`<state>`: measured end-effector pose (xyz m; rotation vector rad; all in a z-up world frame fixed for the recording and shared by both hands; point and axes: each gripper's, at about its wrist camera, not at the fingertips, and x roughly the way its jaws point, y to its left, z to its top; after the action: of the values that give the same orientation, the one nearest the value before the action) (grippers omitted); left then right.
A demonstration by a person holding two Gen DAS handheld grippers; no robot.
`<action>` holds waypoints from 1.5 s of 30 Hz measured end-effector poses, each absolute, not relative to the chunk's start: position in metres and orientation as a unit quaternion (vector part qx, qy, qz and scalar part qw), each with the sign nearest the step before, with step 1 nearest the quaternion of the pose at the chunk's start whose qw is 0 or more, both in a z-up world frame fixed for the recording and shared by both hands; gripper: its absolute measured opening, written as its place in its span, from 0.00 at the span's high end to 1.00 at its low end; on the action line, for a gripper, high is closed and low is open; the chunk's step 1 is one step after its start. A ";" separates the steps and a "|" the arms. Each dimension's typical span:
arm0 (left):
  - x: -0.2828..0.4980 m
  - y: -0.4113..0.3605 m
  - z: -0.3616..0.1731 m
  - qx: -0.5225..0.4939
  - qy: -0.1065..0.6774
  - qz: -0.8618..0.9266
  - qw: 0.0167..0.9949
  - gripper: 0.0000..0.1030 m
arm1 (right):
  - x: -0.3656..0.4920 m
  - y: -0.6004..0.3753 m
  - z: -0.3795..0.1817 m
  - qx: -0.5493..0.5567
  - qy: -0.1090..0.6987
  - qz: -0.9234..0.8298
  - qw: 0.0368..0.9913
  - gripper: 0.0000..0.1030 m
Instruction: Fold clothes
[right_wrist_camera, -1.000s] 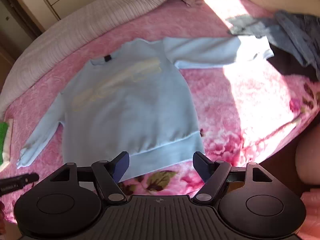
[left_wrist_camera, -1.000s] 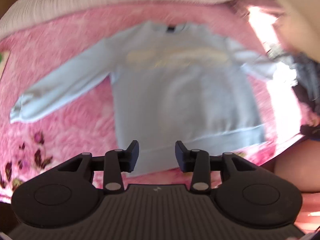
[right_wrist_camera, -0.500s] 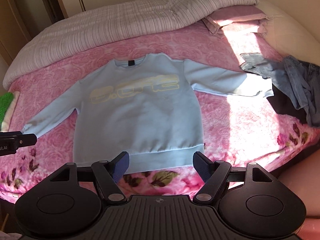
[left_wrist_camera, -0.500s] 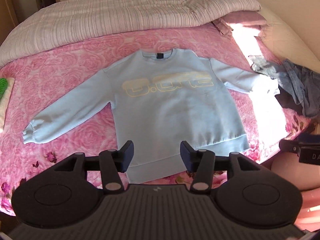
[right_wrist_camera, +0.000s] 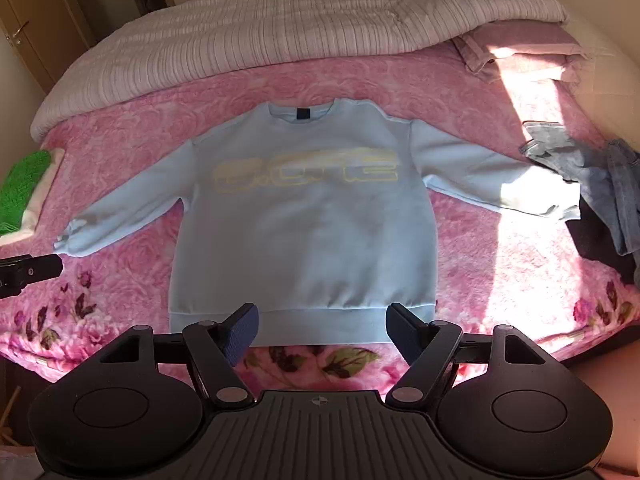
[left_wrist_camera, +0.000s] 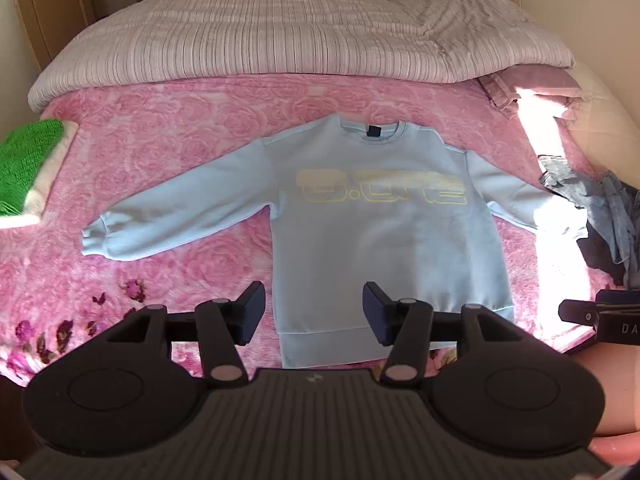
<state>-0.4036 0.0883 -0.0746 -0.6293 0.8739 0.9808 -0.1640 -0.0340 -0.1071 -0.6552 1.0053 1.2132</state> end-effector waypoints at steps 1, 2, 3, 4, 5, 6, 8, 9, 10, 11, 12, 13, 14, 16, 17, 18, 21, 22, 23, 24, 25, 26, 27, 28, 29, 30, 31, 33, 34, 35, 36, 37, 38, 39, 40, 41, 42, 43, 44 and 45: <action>-0.400 0.087 -0.073 -0.283 0.401 0.450 0.746 0.50 | -0.161 -0.035 -0.108 -0.289 0.445 0.536 0.656 0.28; -0.396 0.085 -0.072 -0.279 0.403 0.453 0.745 0.49 | -0.159 -0.035 -0.109 -0.290 0.447 0.536 0.655 0.28; -0.392 0.083 -0.070 -0.275 0.405 0.455 0.744 0.48 | -0.156 -0.036 -0.110 -0.291 0.448 0.536 0.654 0.28; -0.387 0.080 -0.069 -0.272 0.407 0.456 0.743 0.47 | -0.153 -0.038 -0.111 -0.292 0.449 0.536 0.653 0.28; -0.382 0.078 -0.068 -0.270 0.409 0.456 0.743 0.47 | -0.150 -0.040 -0.112 -0.293 0.449 0.537 0.651 0.28; -0.376 0.075 -0.068 -0.268 0.411 0.457 0.742 0.47 | -0.147 -0.042 -0.112 -0.295 0.448 0.538 0.650 0.28; -0.365 0.069 -0.067 -0.264 0.415 0.457 0.741 0.46 | -0.140 -0.046 -0.114 -0.299 0.447 0.541 0.647 0.28; -0.359 0.065 -0.068 -0.264 0.418 0.457 0.739 0.46 | -0.135 -0.049 -0.115 -0.301 0.447 0.542 0.645 0.28; -0.353 0.061 -0.069 -0.265 0.421 0.455 0.739 0.46 | -0.130 -0.052 -0.116 -0.303 0.448 0.542 0.643 0.28; -0.347 0.057 -0.069 -0.264 0.424 0.454 0.738 0.46 | -0.125 -0.055 -0.116 -0.305 0.448 0.543 0.642 0.28; -0.340 0.052 -0.070 -0.264 0.427 0.453 0.737 0.46 | -0.120 -0.059 -0.117 -0.305 0.448 0.543 0.642 0.28; -0.335 0.048 -0.070 -0.263 0.429 0.453 0.736 0.46 | -0.114 -0.062 -0.117 -0.306 0.450 0.542 0.641 0.28; -0.329 0.044 -0.070 -0.263 0.430 0.452 0.736 0.46 | -0.108 -0.064 -0.117 -0.308 0.452 0.542 0.639 0.28; -0.319 0.036 -0.070 -0.264 0.432 0.453 0.734 0.46 | -0.098 -0.067 -0.117 -0.312 0.451 0.543 0.636 0.28; -0.315 0.033 -0.070 -0.266 0.432 0.455 0.732 0.46 | -0.093 -0.069 -0.116 -0.314 0.450 0.544 0.635 0.28; -0.311 0.030 -0.070 -0.267 0.433 0.456 0.730 0.46 | -0.089 -0.069 -0.115 -0.318 0.447 0.545 0.634 0.28; -0.301 0.020 -0.070 -0.272 0.434 0.464 0.723 0.46 | -0.079 -0.071 -0.114 -0.329 0.441 0.551 0.627 0.28; -0.299 0.018 -0.070 -0.274 0.434 0.467 0.720 0.46 | -0.077 -0.071 -0.114 -0.332 0.440 0.554 0.624 0.28; -0.297 0.016 -0.070 -0.275 0.434 0.470 0.718 0.46 | -0.074 -0.071 -0.114 -0.335 0.438 0.557 0.621 0.28; -0.295 0.014 -0.071 -0.277 0.433 0.473 0.716 0.46 | -0.073 -0.071 -0.114 -0.337 0.437 0.560 0.618 0.28; -0.293 0.013 -0.071 -0.278 0.433 0.476 0.713 0.46 | -0.071 -0.071 -0.115 -0.340 0.435 0.564 0.615 0.28; -0.292 0.011 -0.071 -0.279 0.434 0.478 0.711 0.46 | -0.069 -0.070 -0.115 -0.342 0.433 0.567 0.612 0.28; -0.290 0.010 -0.071 -0.280 0.435 0.480 0.709 0.46 | -0.067 -0.070 -0.115 -0.343 0.432 0.569 0.610 0.28; -0.289 0.008 -0.071 -0.281 0.435 0.482 0.707 0.46 | -0.065 -0.070 -0.116 -0.345 0.431 0.572 0.607 0.28; -0.287 0.007 -0.071 -0.281 0.436 0.483 0.705 0.45 | -0.064 -0.070 -0.117 -0.348 0.432 0.573 0.603 0.28; -0.285 0.005 -0.071 -0.282 0.437 0.485 0.703 0.45 | -0.062 -0.070 -0.118 -0.350 0.433 0.574 0.600 0.28; -0.284 0.004 -0.071 -0.282 0.437 0.486 0.702 0.45 | -0.061 -0.069 -0.118 -0.352 0.433 0.575 0.598 0.28; -0.281 0.001 -0.071 -0.282 0.439 0.488 0.699 0.44 | -0.058 -0.069 -0.118 -0.354 0.434 0.577 0.594 0.28; -0.280 0.000 -0.070 -0.282 0.439 0.490 0.698 0.44 | -0.057 -0.069 -0.118 -0.355 0.434 0.578 0.593 0.28; -0.279 -0.001 -0.070 -0.282 0.440 0.491 0.698 0.44 | -0.056 -0.068 -0.118 -0.355 0.434 0.579 0.592 0.28; -0.277 -0.002 -0.070 -0.281 0.440 0.491 0.697 0.44 | -0.055 -0.068 -0.118 -0.356 0.434 0.580 0.591 0.28; -0.276 -0.003 -0.069 -0.280 0.440 0.492 0.697 0.44 | -0.054 -0.068 -0.118 -0.356 0.434 0.580 0.590 0.28; -0.275 -0.004 -0.068 -0.280 0.440 0.493 0.697 0.44 | -0.053 -0.068 -0.118 -0.356 0.434 0.581 0.590 0.28; -0.274 -0.004 -0.068 -0.279 0.440 0.493 0.697 0.44 | -0.052 -0.068 -0.119 -0.356 0.434 0.582 0.589 0.28; -0.273 -0.004 -0.068 -0.279 0.440 0.494 0.696 0.44 | -0.052 -0.068 -0.119 -0.356 0.435 0.582 0.588 0.28; -0.273 -0.004 -0.067 -0.279 0.439 0.494 0.696 0.44 | -0.051 -0.068 -0.119 -0.356 0.435 0.582 0.588 0.28; -0.272 -0.005 -0.067 -0.278 0.439 0.495 0.696 0.44 | -0.050 -0.067 -0.118 -0.355 0.434 0.583 0.588 0.28; -0.271 -0.005 -0.066 -0.277 0.438 0.496 0.696 0.44 | -0.050 -0.067 -0.118 -0.355 0.434 0.583 0.588 0.28; -0.270 -0.005 -0.065 -0.277 0.438 0.497 0.696 0.44 | -0.049 -0.067 -0.117 -0.355 0.433 0.584 0.588 0.28; -0.269 -0.005 -0.065 -0.276 0.437 0.498 0.696 0.44 | -0.049 -0.067 -0.116 -0.355 0.431 0.585 0.588 0.28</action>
<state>-0.2691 -0.0051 -0.0646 -0.6163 0.9743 1.1113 -0.0487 -0.0671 -0.1162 -0.8264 1.0044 1.3622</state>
